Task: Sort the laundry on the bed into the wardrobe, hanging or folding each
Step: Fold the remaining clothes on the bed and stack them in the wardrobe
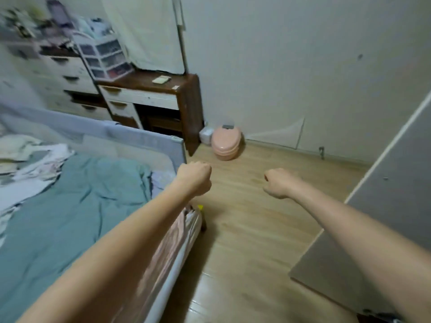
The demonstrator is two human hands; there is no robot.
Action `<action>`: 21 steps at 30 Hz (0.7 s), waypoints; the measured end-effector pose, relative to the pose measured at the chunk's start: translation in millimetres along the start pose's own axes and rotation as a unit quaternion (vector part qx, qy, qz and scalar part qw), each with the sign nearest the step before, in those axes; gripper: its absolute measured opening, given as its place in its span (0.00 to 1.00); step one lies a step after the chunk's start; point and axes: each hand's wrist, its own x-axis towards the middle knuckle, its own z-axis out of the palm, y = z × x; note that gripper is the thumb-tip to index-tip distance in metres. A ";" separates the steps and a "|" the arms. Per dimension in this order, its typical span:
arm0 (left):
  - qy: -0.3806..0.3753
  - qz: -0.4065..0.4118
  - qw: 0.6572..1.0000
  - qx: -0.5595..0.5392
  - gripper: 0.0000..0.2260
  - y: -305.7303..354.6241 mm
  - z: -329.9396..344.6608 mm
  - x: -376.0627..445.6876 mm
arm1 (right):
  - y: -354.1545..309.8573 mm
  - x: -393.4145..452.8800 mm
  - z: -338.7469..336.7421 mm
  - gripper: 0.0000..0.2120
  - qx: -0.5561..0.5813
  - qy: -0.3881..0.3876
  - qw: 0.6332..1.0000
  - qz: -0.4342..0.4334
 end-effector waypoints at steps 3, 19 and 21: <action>-0.011 -0.033 0.999 0.003 0.10 -60.1 2.9 41.9 | -31.0 62.8 -13.3 0.14 -0.022 0.007 1.000 0.001; 0.081 -0.137 0.986 -0.058 0.14 -163.4 -7.8 345.4 | -51.9 393.5 -101.7 0.15 0.025 0.169 0.980 -0.100; 0.077 -0.176 0.978 -0.075 0.15 -174.6 -12.2 380.6 | -59.9 444.2 -116.5 0.13 0.031 0.164 0.976 -0.140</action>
